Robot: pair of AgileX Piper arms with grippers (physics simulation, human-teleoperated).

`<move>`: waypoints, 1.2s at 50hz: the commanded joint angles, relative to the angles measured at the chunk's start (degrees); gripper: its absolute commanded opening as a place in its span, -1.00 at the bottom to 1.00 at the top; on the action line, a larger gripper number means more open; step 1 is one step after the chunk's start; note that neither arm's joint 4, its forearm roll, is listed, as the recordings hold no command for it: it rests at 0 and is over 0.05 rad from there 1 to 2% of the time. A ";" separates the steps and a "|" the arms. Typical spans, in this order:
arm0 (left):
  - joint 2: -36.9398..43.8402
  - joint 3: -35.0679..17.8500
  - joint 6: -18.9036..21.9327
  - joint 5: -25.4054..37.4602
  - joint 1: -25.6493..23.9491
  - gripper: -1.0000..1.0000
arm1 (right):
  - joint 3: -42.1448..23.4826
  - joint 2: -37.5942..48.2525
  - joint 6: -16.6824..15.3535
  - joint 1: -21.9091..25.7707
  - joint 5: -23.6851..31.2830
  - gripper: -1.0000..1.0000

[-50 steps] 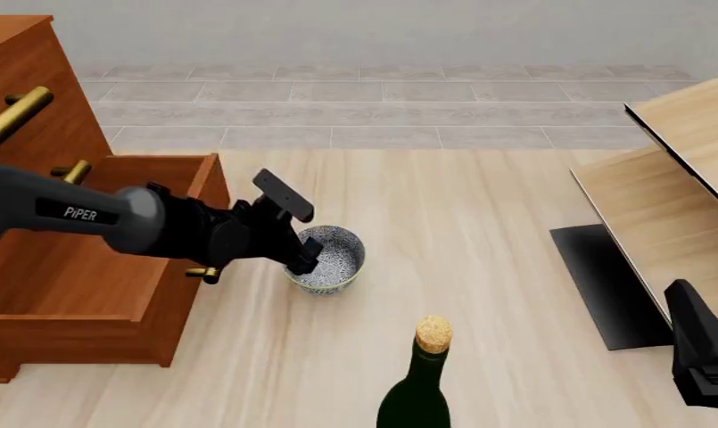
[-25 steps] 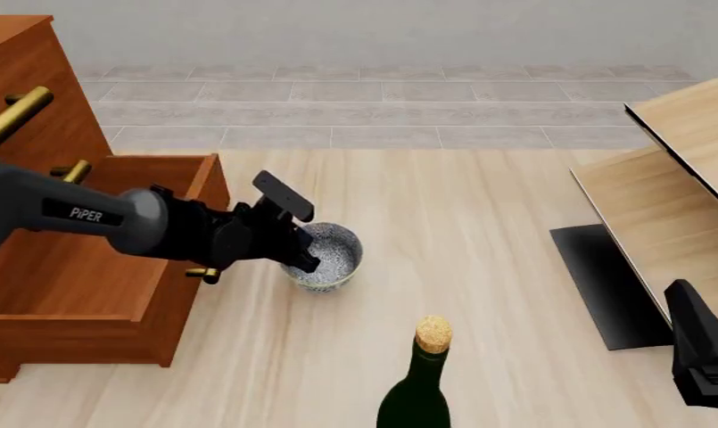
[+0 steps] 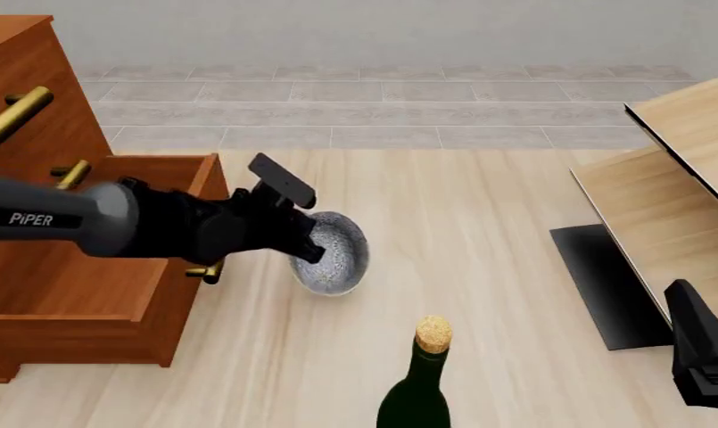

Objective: Put the bowl on top of the cabinet.

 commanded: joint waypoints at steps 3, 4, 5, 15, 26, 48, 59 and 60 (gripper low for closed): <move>-7.21 1.82 -1.26 1.95 -2.46 -1.00 | 0.00 0.01 -0.02 0.01 0.00 1.00; -7.45 2.06 -1.29 1.86 -2.49 -1.00 | 0.00 0.00 0.00 0.02 0.00 1.00; -7.96 2.17 -1.52 2.13 -2.70 -1.00 | 0.00 0.01 0.00 0.00 0.00 1.00; -12.44 1.95 -2.85 4.23 -3.02 -1.00 | 0.00 0.00 0.01 -0.01 0.00 1.00; -19.88 2.50 -5.65 5.99 -2.60 -1.00 | 0.00 -0.01 -0.01 0.01 0.00 1.00; -32.68 0.78 -9.55 9.86 1.56 -1.00 | 0.00 0.00 0.00 -0.01 0.00 1.00; -37.71 -1.55 -13.41 12.14 6.49 -1.00 | 0.00 0.00 0.01 0.00 0.00 1.00; -38.23 -1.75 -13.59 12.45 6.72 -1.00 | 0.00 -0.01 0.00 -0.02 0.00 1.00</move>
